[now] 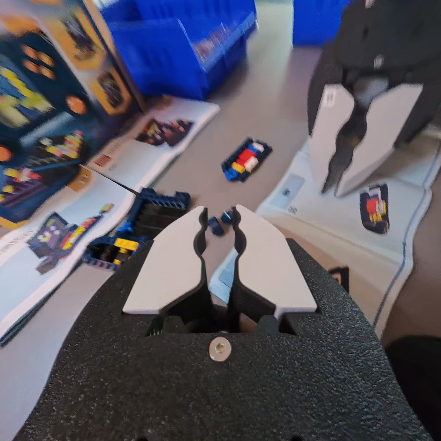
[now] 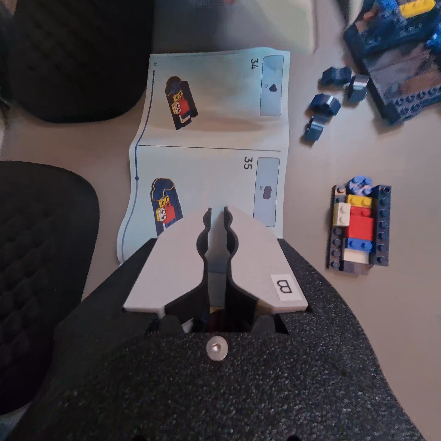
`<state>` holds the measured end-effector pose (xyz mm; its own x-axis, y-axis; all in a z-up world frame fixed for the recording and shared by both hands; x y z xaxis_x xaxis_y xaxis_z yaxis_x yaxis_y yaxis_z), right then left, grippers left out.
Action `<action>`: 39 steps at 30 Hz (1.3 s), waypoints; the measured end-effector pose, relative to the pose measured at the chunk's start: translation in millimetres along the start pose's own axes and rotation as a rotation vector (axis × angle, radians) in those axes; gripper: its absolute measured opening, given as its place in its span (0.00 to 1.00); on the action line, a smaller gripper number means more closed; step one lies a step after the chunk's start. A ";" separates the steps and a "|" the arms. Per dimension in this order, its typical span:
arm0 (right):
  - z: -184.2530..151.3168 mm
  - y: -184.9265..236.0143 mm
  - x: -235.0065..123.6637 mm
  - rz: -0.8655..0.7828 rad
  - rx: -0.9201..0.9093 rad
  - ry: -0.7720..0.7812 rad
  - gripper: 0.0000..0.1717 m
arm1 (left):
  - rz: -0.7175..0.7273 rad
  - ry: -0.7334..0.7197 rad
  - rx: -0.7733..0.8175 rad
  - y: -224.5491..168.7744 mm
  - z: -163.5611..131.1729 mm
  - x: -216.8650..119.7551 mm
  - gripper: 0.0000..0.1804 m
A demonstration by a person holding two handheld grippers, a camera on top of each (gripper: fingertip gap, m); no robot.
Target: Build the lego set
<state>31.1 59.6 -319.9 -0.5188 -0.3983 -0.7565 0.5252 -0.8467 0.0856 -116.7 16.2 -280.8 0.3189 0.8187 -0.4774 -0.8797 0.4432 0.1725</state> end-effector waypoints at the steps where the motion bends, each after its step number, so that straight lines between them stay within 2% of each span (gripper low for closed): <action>1: -2.1 0.0 -1.3 0.017 0.020 -0.011 0.05 | 0.033 -0.072 -0.016 4.2 5.9 -3.4 0.11; 3: -9.3 -0.4 -6.5 0.049 0.037 -0.013 0.01 | 0.073 -0.176 -0.041 10.0 14.4 -10.8 0.11; 6: -22.1 0.9 -16.9 0.101 0.041 0.000 0.00 | 0.098 -0.247 -0.055 13.2 20.5 -17.0 0.11; 15: -27.4 0.9 -22.1 0.097 0.012 0.018 0.00 | 0.069 -0.176 0.020 5.2 11.3 -6.7 0.11; 17: -27.5 0.8 -22.0 0.100 0.016 0.016 0.00 | 0.026 -0.144 0.074 -1.6 8.0 -3.0 0.11; 22: -27.1 0.6 -21.8 0.103 0.025 0.012 0.00 | -0.321 0.117 0.226 -52.5 -19.1 14.3 0.11; 23: -27.0 0.6 -21.7 0.103 0.026 0.011 0.00 | -0.371 0.173 0.251 -61.1 -26.5 15.8 0.10; 25: -26.8 0.6 -21.7 0.103 0.026 0.013 0.00 | -0.452 0.214 0.198 -71.2 -28.0 13.4 0.03; 27: -24.2 2.4 -21.6 0.102 -0.009 0.037 0.02 | -0.459 0.243 0.142 -70.5 -27.8 13.0 0.03; 29: -10.5 0.9 -22.2 0.023 -0.075 0.027 0.04 | -0.464 0.241 0.117 -70.0 -28.1 12.9 0.03; 31: 12.3 0.7 -22.3 -0.055 -0.136 -0.087 0.06 | -0.463 0.248 0.106 -70.1 -27.8 12.8 0.04; 34: 31.8 6.5 -9.1 -0.062 -0.208 -0.228 0.07 | -0.452 0.254 0.134 -71.1 -27.3 12.2 0.04; 37: 15.8 3.6 19.1 -0.051 -0.212 -0.102 0.09 | -0.418 0.293 0.156 -70.4 -25.9 10.4 0.06; 39: 18.6 2.8 20.2 -0.038 -0.191 -0.107 0.07 | -0.369 0.292 0.162 -67.2 -19.3 4.8 0.07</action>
<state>9.5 42.6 -322.9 -0.6038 -0.4112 -0.6829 0.6169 -0.7836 -0.0736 -62.8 -16.6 -311.3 0.4665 0.4704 -0.7491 -0.6529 0.7545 0.0672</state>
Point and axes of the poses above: each gripper's, where its closed fingertips meet, x out along the fingers, z out of its top, y = z × x across the jaws, the point moved 5 cm from there along -x, back along the fingers, and after that the axes turned 2 degrees about y, right-handed, at the moved point
